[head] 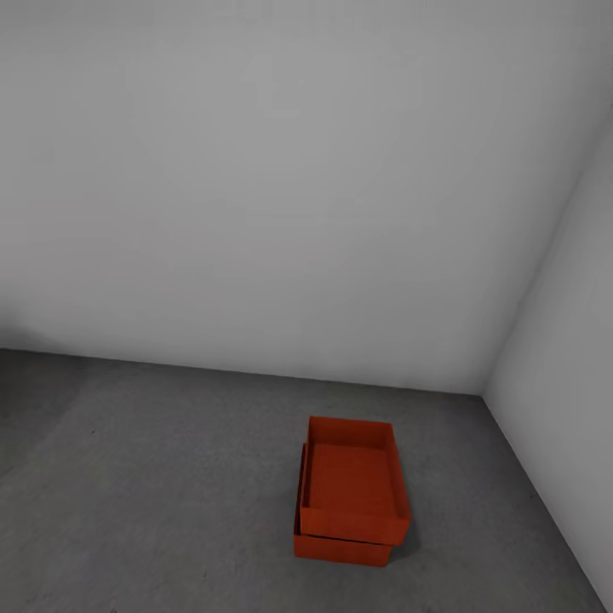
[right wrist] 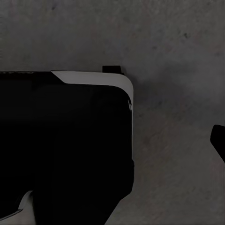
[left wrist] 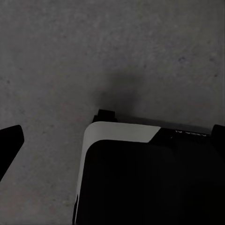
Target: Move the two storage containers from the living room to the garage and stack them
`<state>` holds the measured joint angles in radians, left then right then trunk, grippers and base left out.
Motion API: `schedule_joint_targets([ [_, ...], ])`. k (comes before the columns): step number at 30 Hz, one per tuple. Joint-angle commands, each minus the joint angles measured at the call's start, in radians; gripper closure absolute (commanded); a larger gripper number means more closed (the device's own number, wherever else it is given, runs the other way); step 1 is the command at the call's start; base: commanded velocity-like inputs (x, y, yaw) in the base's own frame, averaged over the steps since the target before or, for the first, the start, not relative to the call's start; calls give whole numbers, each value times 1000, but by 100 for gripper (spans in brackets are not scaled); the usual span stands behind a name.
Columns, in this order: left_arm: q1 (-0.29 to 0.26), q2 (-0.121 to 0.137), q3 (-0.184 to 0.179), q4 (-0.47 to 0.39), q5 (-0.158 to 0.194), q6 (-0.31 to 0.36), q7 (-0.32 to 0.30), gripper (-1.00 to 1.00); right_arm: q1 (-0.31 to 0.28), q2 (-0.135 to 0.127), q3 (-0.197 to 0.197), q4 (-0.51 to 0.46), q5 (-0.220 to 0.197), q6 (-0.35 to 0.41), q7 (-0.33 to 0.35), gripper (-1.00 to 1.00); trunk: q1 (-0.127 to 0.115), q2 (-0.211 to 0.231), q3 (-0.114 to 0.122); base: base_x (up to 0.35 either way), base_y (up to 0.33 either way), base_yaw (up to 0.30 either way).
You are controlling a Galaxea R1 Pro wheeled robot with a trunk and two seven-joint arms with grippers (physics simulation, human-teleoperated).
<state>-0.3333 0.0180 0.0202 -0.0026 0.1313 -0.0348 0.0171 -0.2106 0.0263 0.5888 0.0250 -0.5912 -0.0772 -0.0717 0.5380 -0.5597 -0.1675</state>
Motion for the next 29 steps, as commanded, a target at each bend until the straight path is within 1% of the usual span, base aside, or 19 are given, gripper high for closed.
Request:
schedule_joint_targets([
  [1,0,0,1,1,7,-3,0,-100,-1,1,8,3,-8,-4,-1,-100,0,-1,-2,0,0,0],
  [16,0,0,1,1,7,-4,0,-100,-1,7,10,0,-7,-6,0,-100,0,-1,-2,0,0,0],
  [22,0,0,1,1,8,-4,0,-100,-1,2,8,0,-8,-6,0,-100,0,-1,-2,0,0,0],
  [29,0,1,1,1,7,-5,0,-100,-1,5,8,0,-7,-6,0,-100,0,-1,-2,0,0,0],
])
